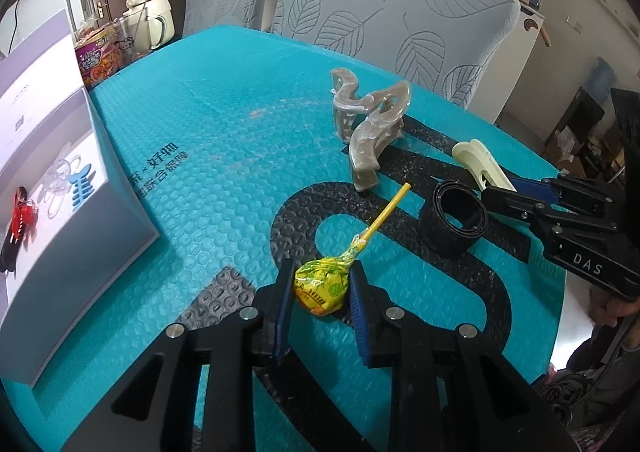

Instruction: Organize rigid objects

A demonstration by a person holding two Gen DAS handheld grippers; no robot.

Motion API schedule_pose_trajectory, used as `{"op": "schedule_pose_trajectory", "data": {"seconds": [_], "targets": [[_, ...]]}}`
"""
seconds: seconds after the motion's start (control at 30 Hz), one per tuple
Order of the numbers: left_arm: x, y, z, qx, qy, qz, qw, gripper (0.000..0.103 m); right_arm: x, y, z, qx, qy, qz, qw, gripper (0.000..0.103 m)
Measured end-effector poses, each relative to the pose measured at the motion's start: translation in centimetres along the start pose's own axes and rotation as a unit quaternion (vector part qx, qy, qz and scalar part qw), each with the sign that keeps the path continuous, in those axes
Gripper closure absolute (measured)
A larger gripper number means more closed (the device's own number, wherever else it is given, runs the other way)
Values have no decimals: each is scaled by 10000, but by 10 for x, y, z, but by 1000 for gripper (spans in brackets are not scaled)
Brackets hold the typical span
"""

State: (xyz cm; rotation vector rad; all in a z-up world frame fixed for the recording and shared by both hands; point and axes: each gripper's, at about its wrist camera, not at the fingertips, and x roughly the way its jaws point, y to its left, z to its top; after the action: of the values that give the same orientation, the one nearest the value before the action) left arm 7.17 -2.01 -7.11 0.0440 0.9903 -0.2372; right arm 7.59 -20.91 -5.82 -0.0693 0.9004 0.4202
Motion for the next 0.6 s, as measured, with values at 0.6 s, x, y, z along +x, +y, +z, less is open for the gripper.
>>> {"op": "schedule_pose_trajectory", "data": {"seconds": [0.6], "targets": [[-51,15,-34,-386,-381,286,9981,77,-30,45,3,-404,-361,296,9981,81]]}}
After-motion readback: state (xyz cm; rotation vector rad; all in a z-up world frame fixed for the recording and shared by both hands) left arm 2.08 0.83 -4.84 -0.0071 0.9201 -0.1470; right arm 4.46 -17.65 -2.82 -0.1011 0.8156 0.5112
